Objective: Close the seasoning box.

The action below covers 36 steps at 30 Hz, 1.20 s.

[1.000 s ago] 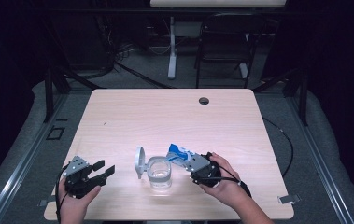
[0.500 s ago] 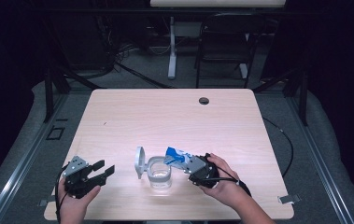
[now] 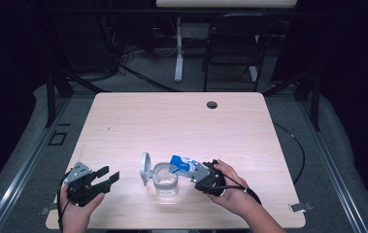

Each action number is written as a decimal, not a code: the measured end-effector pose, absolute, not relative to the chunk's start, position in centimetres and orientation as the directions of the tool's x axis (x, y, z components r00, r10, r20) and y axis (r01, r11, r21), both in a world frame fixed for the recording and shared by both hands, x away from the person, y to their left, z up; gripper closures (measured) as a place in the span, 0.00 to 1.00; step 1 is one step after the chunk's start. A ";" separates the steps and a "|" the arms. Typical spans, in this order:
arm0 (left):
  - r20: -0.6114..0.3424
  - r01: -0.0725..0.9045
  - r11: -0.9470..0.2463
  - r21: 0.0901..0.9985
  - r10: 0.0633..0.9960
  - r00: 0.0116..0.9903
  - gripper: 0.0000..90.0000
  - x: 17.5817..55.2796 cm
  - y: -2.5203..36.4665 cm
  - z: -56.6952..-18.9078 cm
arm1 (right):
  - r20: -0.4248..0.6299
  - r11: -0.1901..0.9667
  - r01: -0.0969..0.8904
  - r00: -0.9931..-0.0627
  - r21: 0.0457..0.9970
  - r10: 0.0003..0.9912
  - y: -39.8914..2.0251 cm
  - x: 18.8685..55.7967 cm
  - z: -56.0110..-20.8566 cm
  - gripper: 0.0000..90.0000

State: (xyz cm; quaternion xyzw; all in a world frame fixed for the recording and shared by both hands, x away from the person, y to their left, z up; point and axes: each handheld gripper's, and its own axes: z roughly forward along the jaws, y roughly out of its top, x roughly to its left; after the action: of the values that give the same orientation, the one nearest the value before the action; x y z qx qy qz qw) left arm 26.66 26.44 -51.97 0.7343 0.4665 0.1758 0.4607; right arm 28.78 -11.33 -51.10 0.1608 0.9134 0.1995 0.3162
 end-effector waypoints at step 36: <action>-0.176 0.522 -0.132 0.843 0.849 0.499 0.54 26.7 26.7 -51.9 | -0.591 0.934 0.143 -0.740 0.328 0.321 -10.4 29.1 -51.0 0.52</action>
State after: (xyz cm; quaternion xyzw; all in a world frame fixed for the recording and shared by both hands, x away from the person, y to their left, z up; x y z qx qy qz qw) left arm 26.65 26.70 -51.90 0.7313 0.4686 0.1764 0.4633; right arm 29.06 -10.42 -50.96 0.1255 0.9234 0.1315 0.3381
